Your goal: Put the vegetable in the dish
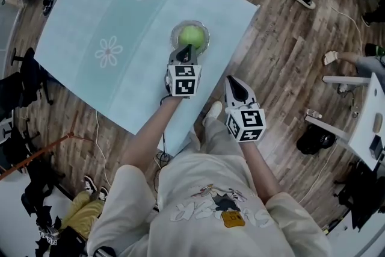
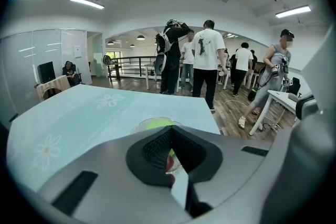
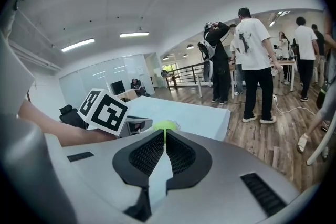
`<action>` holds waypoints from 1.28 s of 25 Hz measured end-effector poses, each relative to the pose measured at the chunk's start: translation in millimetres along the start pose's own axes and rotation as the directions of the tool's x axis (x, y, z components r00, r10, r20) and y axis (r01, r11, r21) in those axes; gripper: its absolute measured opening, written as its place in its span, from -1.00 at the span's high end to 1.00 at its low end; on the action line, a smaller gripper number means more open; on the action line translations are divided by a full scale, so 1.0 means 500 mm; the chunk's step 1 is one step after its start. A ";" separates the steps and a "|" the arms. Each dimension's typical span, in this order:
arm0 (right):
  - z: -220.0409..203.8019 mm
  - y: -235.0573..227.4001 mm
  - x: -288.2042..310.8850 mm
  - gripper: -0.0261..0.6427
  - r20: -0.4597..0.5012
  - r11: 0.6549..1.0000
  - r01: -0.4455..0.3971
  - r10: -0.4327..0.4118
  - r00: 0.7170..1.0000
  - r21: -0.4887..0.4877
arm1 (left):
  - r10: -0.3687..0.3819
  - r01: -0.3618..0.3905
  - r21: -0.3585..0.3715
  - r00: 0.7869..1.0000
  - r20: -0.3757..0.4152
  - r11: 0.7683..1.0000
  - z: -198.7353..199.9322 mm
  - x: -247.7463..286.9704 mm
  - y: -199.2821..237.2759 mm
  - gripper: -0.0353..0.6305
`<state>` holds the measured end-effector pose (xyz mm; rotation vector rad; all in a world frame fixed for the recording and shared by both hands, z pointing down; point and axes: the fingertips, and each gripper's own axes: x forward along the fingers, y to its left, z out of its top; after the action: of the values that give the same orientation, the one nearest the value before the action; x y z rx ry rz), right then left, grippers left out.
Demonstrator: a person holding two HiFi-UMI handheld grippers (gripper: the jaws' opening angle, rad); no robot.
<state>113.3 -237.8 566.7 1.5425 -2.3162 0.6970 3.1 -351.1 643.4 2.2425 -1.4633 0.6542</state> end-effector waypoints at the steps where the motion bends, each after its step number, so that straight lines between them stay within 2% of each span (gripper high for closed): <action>1: 0.000 0.002 -0.005 0.83 0.001 1.000 0.001 -0.001 1.000 -0.003 | -0.004 0.004 -0.003 1.000 0.004 1.000 0.003 -0.007 -0.004 0.87; 17: -0.005 0.060 -0.071 0.83 0.046 0.999 0.027 -0.025 0.999 -0.037 | -0.069 0.069 0.016 0.997 0.036 0.997 -0.004 -0.160 -0.012 0.87; 32: 0.002 0.132 -0.140 0.83 0.094 0.998 0.047 -0.042 0.995 -0.048 | -0.078 0.084 -0.065 0.992 0.096 0.994 -0.035 -0.334 -0.013 0.87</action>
<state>80.5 -162.3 516.9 1.6310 -2.3390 0.5628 -52.2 -214.9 561.8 2.2930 -1.4072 0.4721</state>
